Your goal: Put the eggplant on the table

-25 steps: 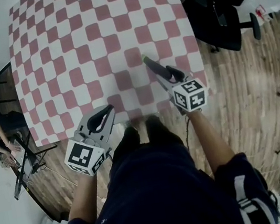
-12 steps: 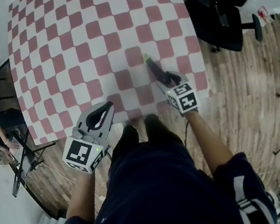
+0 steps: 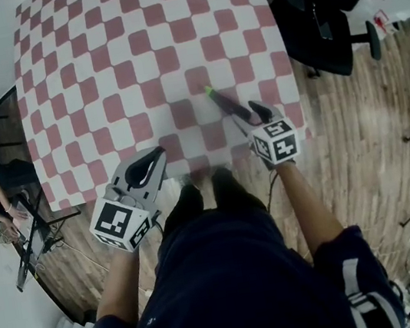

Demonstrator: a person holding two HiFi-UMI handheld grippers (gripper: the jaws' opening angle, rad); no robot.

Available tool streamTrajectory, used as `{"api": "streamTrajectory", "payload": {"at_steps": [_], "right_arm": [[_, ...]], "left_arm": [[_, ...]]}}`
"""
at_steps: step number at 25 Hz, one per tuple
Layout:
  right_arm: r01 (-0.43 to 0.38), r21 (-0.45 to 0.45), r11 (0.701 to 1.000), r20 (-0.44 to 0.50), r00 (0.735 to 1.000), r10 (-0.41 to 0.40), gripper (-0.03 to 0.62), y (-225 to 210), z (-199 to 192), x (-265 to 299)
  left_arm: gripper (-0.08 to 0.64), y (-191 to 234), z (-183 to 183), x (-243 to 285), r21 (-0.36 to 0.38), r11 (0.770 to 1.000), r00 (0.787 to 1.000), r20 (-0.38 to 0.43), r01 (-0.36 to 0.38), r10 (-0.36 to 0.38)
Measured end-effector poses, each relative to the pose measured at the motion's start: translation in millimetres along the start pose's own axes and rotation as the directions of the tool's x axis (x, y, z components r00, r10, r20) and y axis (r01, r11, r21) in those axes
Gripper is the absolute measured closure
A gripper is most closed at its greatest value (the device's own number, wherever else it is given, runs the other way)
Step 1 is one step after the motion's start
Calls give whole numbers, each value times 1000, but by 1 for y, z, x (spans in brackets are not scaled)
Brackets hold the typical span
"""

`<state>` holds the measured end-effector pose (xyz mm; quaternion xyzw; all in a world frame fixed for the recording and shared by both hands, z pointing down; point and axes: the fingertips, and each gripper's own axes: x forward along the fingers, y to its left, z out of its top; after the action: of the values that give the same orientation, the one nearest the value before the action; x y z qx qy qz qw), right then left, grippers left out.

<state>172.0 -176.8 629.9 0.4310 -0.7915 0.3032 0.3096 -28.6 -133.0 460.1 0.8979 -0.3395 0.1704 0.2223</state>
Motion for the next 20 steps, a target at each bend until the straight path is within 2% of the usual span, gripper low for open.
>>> {"api": "streamTrajectory", "payload": {"at_steps": [6,13,18,20], "right_arm": [[-35,37,999,103,994,31,351,14,34,-35],[-83,70,994,206,976,67,384,43,68,-80],[-128,49,991,271,956,110,428,74,94,-112],[-159,22,987,294,944,146,471,90,104,-124]], "left_arm": [[523,0,5,-13,1,1000,999,38,4,-4],[523,4,14,-37,25,1000,996,94,0,-2],[525,8,22,-56,32,999,990,140,-8,4],[523,9,27,-63,36,999,987,162,-11,5]]}}
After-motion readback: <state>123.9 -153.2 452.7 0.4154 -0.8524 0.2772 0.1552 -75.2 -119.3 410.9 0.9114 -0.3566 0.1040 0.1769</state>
